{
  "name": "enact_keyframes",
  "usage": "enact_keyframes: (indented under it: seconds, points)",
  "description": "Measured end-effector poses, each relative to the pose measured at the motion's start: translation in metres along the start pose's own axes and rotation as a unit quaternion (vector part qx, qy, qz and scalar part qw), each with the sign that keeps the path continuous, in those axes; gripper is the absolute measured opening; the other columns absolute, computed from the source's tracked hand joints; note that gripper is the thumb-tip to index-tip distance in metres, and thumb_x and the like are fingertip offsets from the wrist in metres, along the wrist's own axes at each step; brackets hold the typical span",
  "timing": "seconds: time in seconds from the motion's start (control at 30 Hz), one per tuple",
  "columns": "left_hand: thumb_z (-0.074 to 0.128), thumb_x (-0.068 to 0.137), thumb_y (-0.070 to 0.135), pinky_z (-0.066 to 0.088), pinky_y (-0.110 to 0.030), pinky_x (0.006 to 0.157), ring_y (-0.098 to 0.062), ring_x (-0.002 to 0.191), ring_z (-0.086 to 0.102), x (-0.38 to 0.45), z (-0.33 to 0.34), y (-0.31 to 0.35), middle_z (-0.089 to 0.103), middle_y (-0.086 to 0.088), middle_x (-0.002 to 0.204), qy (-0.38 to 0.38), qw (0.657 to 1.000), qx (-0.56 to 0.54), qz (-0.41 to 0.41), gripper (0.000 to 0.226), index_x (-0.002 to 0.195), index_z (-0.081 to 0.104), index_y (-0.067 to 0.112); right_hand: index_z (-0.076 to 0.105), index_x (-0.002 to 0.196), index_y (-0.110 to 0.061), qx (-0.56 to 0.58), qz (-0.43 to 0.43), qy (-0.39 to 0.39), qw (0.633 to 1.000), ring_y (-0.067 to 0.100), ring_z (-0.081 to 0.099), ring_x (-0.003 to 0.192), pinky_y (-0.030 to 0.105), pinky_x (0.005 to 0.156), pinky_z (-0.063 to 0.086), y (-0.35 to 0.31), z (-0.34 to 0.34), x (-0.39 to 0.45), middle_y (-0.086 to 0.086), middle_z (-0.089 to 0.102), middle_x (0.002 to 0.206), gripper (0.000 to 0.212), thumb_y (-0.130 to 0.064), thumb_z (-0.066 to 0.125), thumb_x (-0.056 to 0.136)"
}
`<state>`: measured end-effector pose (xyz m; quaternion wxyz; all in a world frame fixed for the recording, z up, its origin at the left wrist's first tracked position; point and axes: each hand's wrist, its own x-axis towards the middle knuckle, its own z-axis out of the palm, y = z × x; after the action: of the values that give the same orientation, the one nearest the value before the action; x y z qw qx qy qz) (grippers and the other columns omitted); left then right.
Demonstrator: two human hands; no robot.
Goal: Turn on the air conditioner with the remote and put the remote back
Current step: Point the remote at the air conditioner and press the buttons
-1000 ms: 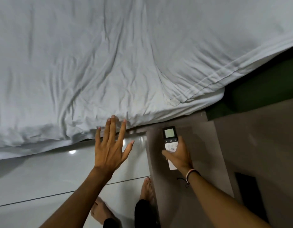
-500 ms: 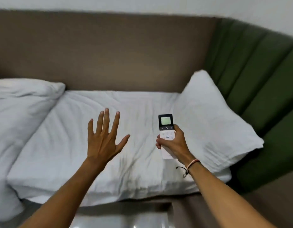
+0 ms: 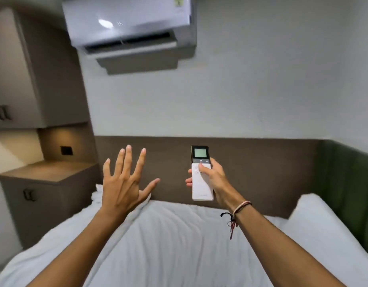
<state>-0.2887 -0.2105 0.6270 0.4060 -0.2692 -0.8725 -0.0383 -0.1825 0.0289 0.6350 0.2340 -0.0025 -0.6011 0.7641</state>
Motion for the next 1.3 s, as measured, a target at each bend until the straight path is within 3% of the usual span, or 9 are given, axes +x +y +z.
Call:
enact_keyframes:
  seconds: [0.27, 0.43, 0.53, 1.0, 1.3]
  points:
    - [0.026, 0.087, 0.078, 0.037, -0.067, 0.111, -0.039, 0.147, 0.041, 0.046, -0.086, -0.065, 0.039, -0.025, 0.161, 0.040, 0.998, 0.030, -0.048, 0.091, 0.160, 0.029, 0.023, 0.047, 0.124, 0.002, -0.012, -0.014, -0.080, 0.997, 0.037, 0.075, 0.064, 0.039, 0.055, 0.062, -0.084, 0.092, 0.038, 0.024, 0.069, 0.092, 0.028, -0.001, 0.050, 0.097]
    - [0.022, 0.087, 0.079, 0.039, -0.068, 0.110, -0.040, 0.147, 0.042, 0.055, -0.106, -0.083, 0.040, -0.025, 0.160, 0.046, 0.996, 0.034, -0.063, 0.092, 0.159, 0.030, 0.023, 0.048, 0.124, -0.003, -0.064, -0.031, -0.117, 0.991, 0.037, 0.075, 0.069, 0.044, 0.064, 0.063, -0.106, 0.129, 0.043, 0.020, 0.070, 0.090, 0.027, -0.004, 0.051, 0.097]
    - [0.020, 0.086, 0.080, 0.039, -0.068, 0.110, -0.041, 0.146, 0.042, 0.058, -0.110, -0.089, 0.040, -0.024, 0.160, 0.051, 0.996, 0.035, -0.065, 0.093, 0.159, 0.030, 0.023, 0.049, 0.120, -0.002, -0.060, -0.024, -0.139, 0.988, 0.035, 0.076, 0.068, 0.042, 0.060, 0.064, -0.111, 0.143, 0.042, 0.020, 0.070, 0.087, 0.022, -0.004, 0.052, 0.098]
    - [0.017, 0.085, 0.082, 0.033, -0.069, 0.115, -0.040, 0.149, 0.037, 0.061, -0.109, -0.104, 0.036, -0.022, 0.163, 0.035, 0.996, 0.035, -0.076, 0.095, 0.160, 0.026, 0.025, 0.047, 0.122, -0.005, -0.060, -0.011, -0.145, 0.988, 0.034, 0.077, 0.068, 0.041, 0.059, 0.065, -0.111, 0.160, 0.044, 0.022, 0.068, 0.094, 0.021, -0.005, 0.049, 0.100]
    - [0.019, 0.086, 0.081, 0.034, -0.068, 0.114, -0.039, 0.149, 0.038, 0.058, -0.103, -0.103, 0.037, -0.023, 0.162, 0.033, 0.996, 0.044, -0.068, 0.094, 0.160, 0.026, 0.025, 0.043, 0.130, -0.005, -0.061, -0.014, -0.133, 0.989, 0.041, 0.074, 0.081, 0.053, 0.081, 0.062, -0.104, 0.154, 0.041, 0.022, 0.067, 0.097, 0.029, -0.007, 0.049, 0.102]
